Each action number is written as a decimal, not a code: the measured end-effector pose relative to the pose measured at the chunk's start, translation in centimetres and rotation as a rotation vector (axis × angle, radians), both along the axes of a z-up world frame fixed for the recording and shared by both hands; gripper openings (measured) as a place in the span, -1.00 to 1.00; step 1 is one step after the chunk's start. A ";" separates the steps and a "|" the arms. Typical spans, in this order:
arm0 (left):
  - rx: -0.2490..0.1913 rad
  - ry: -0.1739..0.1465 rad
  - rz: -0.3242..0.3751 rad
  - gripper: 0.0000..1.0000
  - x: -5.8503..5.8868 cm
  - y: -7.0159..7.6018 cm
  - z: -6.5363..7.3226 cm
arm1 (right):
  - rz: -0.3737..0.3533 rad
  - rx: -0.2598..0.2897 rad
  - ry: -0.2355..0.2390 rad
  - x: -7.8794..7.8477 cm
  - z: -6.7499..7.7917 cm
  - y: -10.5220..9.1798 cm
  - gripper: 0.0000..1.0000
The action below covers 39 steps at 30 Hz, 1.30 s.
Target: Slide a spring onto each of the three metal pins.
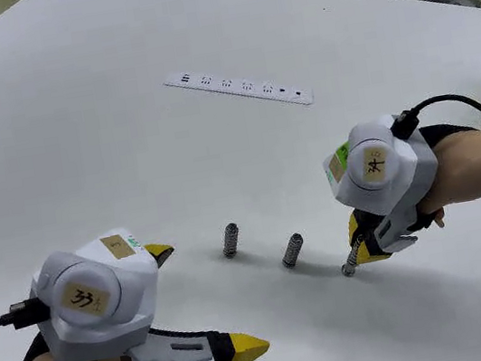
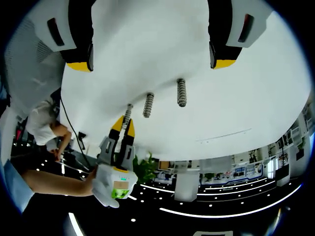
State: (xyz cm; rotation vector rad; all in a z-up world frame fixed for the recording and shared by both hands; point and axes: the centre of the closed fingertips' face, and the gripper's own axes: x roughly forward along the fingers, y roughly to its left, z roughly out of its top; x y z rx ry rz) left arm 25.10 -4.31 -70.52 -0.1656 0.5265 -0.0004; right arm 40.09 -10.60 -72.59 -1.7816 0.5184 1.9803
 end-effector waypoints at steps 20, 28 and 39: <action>-0.005 0.015 -0.012 1.00 0.1 -0.3 -0.2 | -0.005 0.006 -0.012 0.0 -1.7 -0.3 -0.73; -0.005 0.017 -0.020 1.00 0.1 -0.4 -0.4 | -0.032 0.008 0.019 -0.4 -1.8 -0.6 -0.34; -0.004 0.009 -0.026 1.00 0.2 -0.7 -0.1 | -0.203 0.122 0.107 -1.6 -0.6 -1.2 0.35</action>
